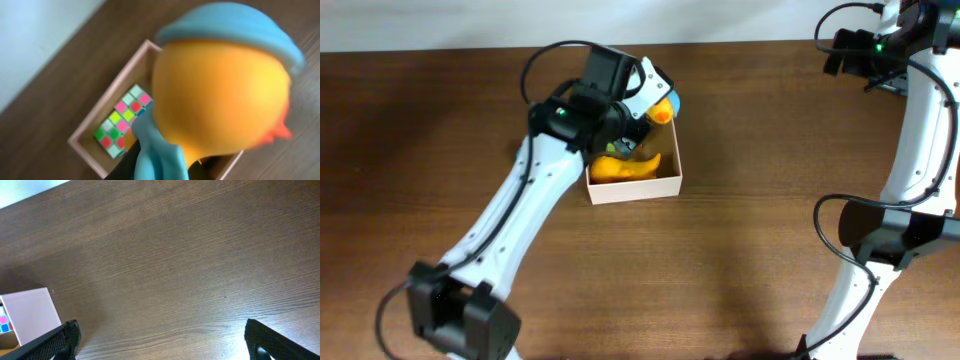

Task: Pack container
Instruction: 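Lift the duck with the left gripper and carry it over the box, then open the left gripper to drop the duck and lift out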

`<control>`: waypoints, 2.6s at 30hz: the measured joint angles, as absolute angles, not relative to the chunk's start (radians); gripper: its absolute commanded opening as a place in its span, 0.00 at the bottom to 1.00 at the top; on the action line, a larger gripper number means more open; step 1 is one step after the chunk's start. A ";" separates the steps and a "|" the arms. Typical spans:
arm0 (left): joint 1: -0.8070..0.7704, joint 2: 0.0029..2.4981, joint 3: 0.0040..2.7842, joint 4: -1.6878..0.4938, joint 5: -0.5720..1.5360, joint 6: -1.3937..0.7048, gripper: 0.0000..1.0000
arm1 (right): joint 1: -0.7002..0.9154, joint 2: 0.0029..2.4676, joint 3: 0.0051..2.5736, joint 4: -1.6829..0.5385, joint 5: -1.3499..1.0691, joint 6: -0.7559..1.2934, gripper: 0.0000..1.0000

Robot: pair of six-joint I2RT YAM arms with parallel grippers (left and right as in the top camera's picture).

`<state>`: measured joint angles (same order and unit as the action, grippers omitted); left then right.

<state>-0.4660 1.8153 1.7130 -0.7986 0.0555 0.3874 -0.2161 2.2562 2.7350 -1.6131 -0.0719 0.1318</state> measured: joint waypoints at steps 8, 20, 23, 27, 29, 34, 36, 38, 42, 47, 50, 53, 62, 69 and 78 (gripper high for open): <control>-0.467 1.976 1.713 -0.823 0.055 0.405 0.20 | -0.216 2.256 2.735 -1.613 -0.072 0.132 0.99; -0.471 2.039 1.713 -0.902 0.055 0.405 0.15 | -0.216 2.256 2.735 -1.613 -0.072 0.132 0.99; -0.471 2.039 1.713 -0.913 0.055 0.406 0.15 | -0.216 2.256 2.735 -1.613 -0.072 0.133 0.99; -0.471 2.039 1.713 -0.916 0.055 0.406 0.16 | -0.216 2.256 2.735 -1.613 -0.072 0.132 0.99; -0.471 2.039 1.713 -0.916 0.056 0.405 0.21 | -0.216 2.256 2.735 -1.613 -0.072 0.132 0.99; -0.471 2.039 1.713 -0.932 0.056 0.414 0.95 | -0.216 2.256 2.735 -1.613 -0.072 0.132 0.99; -0.471 2.039 1.713 -0.939 0.056 0.416 1.00 | -0.216 2.256 2.735 -1.613 -0.072 0.132 0.99; -0.471 2.039 1.713 -0.943 0.054 0.416 0.99 | -0.216 2.256 2.735 -1.613 -0.072 0.132 0.98; -0.471 2.039 1.713 -0.951 0.055 0.416 0.99 | -0.216 2.256 2.735 -1.613 -0.072 0.132 0.99; -0.471 2.039 1.713 -0.950 0.056 0.416 0.99 | -0.216 2.256 2.735 -1.613 -0.072 0.131 0.99; -0.471 2.039 1.713 -0.950 0.057 0.415 0.99 | -0.216 2.256 2.735 -1.613 -0.072 0.132 0.99; -0.471 2.039 1.713 -0.949 0.061 0.415 0.99 | -0.216 2.256 2.735 -1.613 -0.072 0.132 0.99; -0.471 2.042 1.769 -0.932 0.071 0.374 0.99 | -0.216 2.256 2.735 -1.613 -0.072 0.132 0.99; -0.457 2.042 1.982 -1.019 0.069 0.255 0.99 | -0.216 2.256 2.735 -1.613 -0.072 0.132 0.99; -0.284 2.042 2.108 -1.239 0.063 0.087 0.99 | -0.216 2.256 2.735 -1.613 -0.072 0.132 0.99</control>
<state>-0.2840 2.0422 2.1078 -1.2392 0.0631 0.0868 -0.2161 2.2562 2.7350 -1.6131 -0.0723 0.1318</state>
